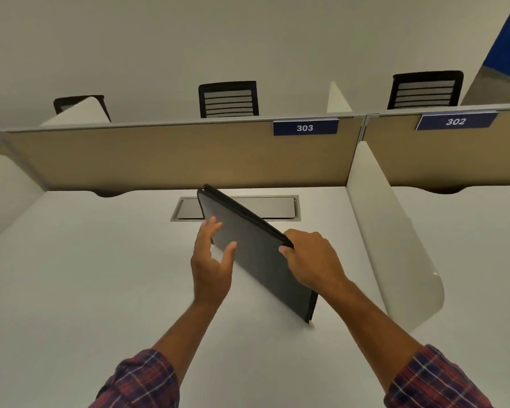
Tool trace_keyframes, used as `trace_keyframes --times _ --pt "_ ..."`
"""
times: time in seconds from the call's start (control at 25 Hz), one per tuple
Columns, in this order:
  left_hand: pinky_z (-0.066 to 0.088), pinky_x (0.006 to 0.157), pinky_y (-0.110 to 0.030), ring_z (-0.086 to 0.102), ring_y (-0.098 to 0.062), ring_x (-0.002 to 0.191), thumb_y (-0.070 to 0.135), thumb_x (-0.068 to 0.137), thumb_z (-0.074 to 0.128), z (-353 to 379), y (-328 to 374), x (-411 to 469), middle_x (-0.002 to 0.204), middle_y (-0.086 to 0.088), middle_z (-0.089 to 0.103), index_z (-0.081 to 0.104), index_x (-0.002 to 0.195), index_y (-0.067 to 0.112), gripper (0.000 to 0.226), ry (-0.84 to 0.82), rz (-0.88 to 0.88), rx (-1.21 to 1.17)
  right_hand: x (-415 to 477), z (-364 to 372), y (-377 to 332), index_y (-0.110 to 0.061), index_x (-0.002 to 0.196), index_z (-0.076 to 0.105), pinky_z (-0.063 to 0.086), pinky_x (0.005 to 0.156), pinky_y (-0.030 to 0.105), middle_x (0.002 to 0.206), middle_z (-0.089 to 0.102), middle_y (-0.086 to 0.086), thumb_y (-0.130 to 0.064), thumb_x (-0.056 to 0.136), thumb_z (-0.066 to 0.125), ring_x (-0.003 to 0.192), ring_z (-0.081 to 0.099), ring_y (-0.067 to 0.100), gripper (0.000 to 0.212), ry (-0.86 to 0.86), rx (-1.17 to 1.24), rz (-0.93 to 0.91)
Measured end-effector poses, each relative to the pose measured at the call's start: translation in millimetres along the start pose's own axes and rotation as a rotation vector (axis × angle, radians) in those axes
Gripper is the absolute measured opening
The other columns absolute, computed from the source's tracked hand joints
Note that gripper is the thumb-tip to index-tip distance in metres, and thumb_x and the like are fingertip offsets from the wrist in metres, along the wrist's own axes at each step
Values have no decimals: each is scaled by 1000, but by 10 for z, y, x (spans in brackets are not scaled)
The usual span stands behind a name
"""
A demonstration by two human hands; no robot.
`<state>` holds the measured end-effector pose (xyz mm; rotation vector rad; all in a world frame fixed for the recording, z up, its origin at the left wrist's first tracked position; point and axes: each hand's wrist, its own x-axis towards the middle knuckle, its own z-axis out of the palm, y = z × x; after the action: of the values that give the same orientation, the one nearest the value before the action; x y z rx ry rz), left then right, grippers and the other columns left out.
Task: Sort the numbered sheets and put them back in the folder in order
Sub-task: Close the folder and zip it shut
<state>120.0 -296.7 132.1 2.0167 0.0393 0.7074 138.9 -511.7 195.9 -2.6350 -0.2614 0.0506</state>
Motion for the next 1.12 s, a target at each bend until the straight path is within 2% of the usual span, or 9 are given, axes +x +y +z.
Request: trace_keyframes --times 0.08,0.16,0.24,0.32,0.44,0.56,0.68,0.92,1.12 --pt "45 115 -39 53 -21 137 19 99 70 -91 -52 -158 145 1 57 53 133 30 39 120 -421 -112 -36 26 -47 -17 122 66 56 88 31 109 71 1 -38 106 57 92 69 20 28 65 124 30" --pt "47 110 -41 52 -28 136 31 104 62 -195 -154 -240 148 -4 53 50 136 28 35 104 -759 -163 -92 82 -144 -19 116 69 57 86 30 103 68 -3 -37 104 61 88 67 16 23 125 273 68" --pt "45 110 -47 50 -33 138 45 106 54 -348 -354 -248 154 -7 48 45 148 22 49 27 -1000 -188 -151 196 -315 -24 107 68 57 81 25 99 68 -8 -36 103 63 84 66 12 14 190 483 147" --pt "47 108 -50 55 -32 130 59 104 47 -528 -555 -176 149 -4 55 50 145 22 55 -63 -1101 -275 -198 339 -543 -30 99 65 59 74 20 97 69 -10 -34 102 64 85 68 13 6 236 703 227" --pt "55 94 -44 64 -24 107 61 104 45 -943 -783 40 117 1 69 65 117 24 44 -102 -1068 -433 -203 676 -938 -31 101 66 58 68 18 102 70 -8 -32 103 64 92 70 16 3 292 909 295" --pt "56 83 -37 65 -23 98 50 106 52 -1394 -1088 285 103 -2 70 69 103 18 37 -75 -905 -307 -221 1182 -1252 -25 116 68 63 78 29 110 72 -6 -30 104 63 99 70 17 15 337 1002 369" --pt "53 72 -29 66 -20 92 44 107 53 -1695 -1481 427 98 -3 69 69 99 16 33 -108 -778 -210 -226 1775 -1445 -26 125 63 63 83 31 114 69 -7 -30 105 60 103 69 15 21 338 976 434" --pt "57 84 -37 64 -17 91 42 107 52 -1884 -2203 271 104 -3 67 62 107 19 25 -234 -745 -34 -306 2684 -1587 -10 130 58 49 76 28 114 66 4 -26 105 60 97 62 18 30 294 662 613" --pt "56 96 -43 64 -24 102 40 108 50 -1814 -2389 202 110 -3 64 59 118 15 27 -310 -723 81 -291 2955 -1524 -13 129 55 52 94 46 116 65 4 -37 107 54 104 64 27 32 192 373 681"
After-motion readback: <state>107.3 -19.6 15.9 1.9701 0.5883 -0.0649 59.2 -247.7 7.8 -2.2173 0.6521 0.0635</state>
